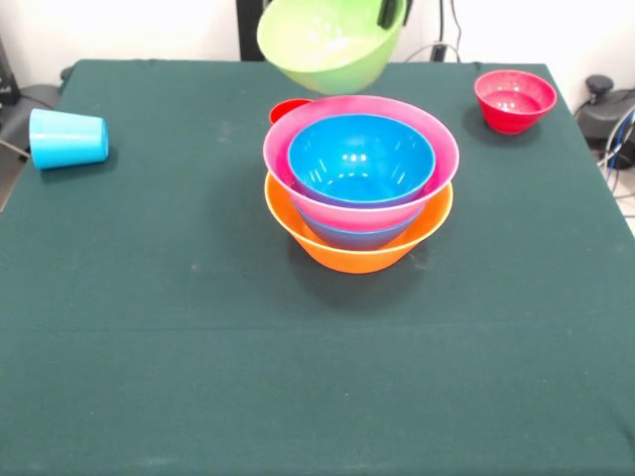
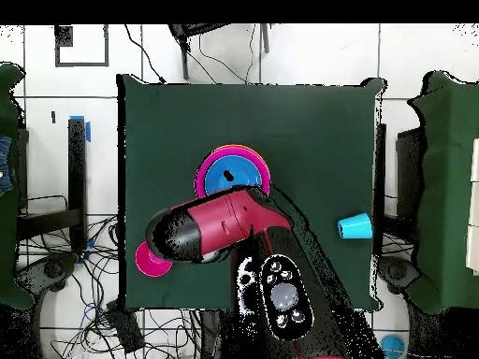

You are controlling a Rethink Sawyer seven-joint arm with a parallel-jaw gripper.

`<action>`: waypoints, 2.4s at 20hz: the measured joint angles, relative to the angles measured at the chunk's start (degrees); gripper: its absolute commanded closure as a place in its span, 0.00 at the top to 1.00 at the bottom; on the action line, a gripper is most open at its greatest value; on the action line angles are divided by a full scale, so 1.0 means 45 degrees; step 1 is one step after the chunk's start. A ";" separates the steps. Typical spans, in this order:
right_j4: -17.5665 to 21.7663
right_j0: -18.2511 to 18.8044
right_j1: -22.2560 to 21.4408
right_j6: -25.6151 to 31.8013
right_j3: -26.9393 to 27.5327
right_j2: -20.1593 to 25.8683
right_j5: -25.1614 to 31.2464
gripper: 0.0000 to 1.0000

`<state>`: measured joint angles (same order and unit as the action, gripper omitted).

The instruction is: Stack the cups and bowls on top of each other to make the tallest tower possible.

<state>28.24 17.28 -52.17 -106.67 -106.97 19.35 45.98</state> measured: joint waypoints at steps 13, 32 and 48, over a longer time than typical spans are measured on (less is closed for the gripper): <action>-0.0053 0.0016 0.2768 0.0000 0.2227 0.0693 -0.0291 0.00; -0.0225 0.0114 0.3920 0.0000 0.3707 0.0888 -0.0624 0.00; -0.0420 0.0442 0.3193 0.0000 0.2594 0.0922 -0.2199 0.00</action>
<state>26.35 19.27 -37.80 -106.67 -95.29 23.50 36.08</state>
